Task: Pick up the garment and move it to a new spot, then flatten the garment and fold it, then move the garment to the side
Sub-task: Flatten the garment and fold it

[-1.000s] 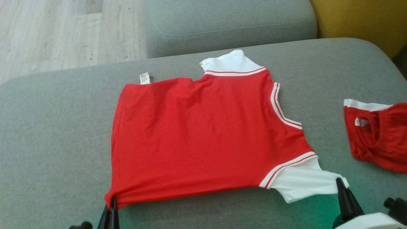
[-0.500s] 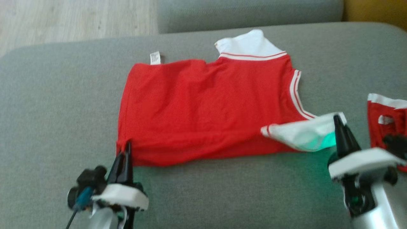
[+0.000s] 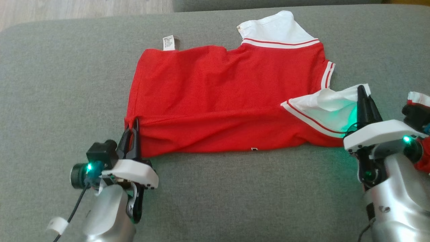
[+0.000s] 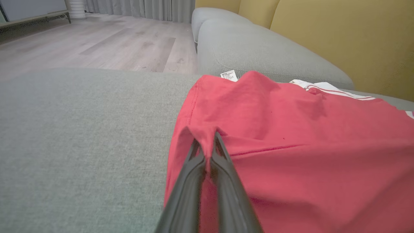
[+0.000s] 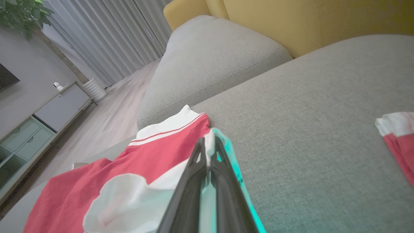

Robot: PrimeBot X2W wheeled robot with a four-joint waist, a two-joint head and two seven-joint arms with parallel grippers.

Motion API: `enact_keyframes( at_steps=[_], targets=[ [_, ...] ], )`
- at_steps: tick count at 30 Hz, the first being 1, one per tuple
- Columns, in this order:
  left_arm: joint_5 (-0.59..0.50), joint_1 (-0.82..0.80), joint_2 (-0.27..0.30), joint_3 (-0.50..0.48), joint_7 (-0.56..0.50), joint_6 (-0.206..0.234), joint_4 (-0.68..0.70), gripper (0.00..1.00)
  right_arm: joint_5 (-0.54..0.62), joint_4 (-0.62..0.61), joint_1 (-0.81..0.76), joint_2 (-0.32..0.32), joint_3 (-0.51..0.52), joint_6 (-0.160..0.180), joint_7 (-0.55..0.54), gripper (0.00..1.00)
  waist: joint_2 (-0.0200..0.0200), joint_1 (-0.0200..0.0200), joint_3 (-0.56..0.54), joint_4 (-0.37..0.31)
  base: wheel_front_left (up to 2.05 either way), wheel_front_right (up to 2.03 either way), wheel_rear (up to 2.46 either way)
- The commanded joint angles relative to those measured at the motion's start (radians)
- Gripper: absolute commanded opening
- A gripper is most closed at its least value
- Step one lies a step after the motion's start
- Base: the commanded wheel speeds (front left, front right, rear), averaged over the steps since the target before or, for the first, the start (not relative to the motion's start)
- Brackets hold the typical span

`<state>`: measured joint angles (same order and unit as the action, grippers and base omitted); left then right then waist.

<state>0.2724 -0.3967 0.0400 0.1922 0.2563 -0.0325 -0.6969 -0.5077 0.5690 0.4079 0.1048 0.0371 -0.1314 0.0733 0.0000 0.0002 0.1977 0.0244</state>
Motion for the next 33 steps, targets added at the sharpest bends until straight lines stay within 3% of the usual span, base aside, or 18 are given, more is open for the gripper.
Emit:
enact_keyframes(
  at_steps=[1, 2, 7, 15, 24, 33],
  targets=[
    [-0.014, -0.034, 0.010, -0.033, 0.005, 0.010, 0.033, 0.88, 0.021, -0.020, 0.032, -0.007, -0.029, 0.001, 0.029, 1.00, 0.0000, -0.0002, -0.003, 0.001, 0.00, 0.00, 0.00],
    [-0.024, -0.035, 0.010, -0.041, 0.005, 0.018, 0.049, 1.00, 0.032, -0.011, 0.035, -0.009, -0.038, 0.001, 0.051, 1.00, 0.0000, -0.0002, -0.006, 0.001, 0.00, 0.00, 0.00],
    [-0.083, 0.024, 0.010, -0.087, 0.005, 0.051, 0.163, 1.00, 0.166, 0.012, 0.016, 0.013, -0.071, 0.001, 0.171, 1.00, 0.0000, -0.0002, -0.031, -0.004, 0.00, 0.00, 0.00],
    [-0.098, 0.219, 0.010, -0.089, 0.005, 0.075, 0.272, 1.00, 0.378, -0.078, -0.131, -0.025, -0.026, 0.001, 0.188, 1.00, 0.0000, -0.0002, -0.097, -0.009, 0.00, 0.00, 0.00],
    [-0.078, 0.398, 0.010, -0.058, 0.005, 0.087, 0.335, 1.00, 0.417, -0.126, -0.316, -0.052, -0.002, 0.001, 0.188, 1.00, 0.0000, -0.0002, -0.186, -0.001, 0.00, 0.00, 0.00],
    [-0.074, 0.454, 0.010, -0.051, 0.005, 0.089, 0.363, 1.00, 0.390, -0.123, -0.363, -0.054, 0.002, 0.001, 0.188, 1.00, 0.0000, -0.0002, -0.205, 0.007, 0.00, 0.00, 0.00]
  ],
)
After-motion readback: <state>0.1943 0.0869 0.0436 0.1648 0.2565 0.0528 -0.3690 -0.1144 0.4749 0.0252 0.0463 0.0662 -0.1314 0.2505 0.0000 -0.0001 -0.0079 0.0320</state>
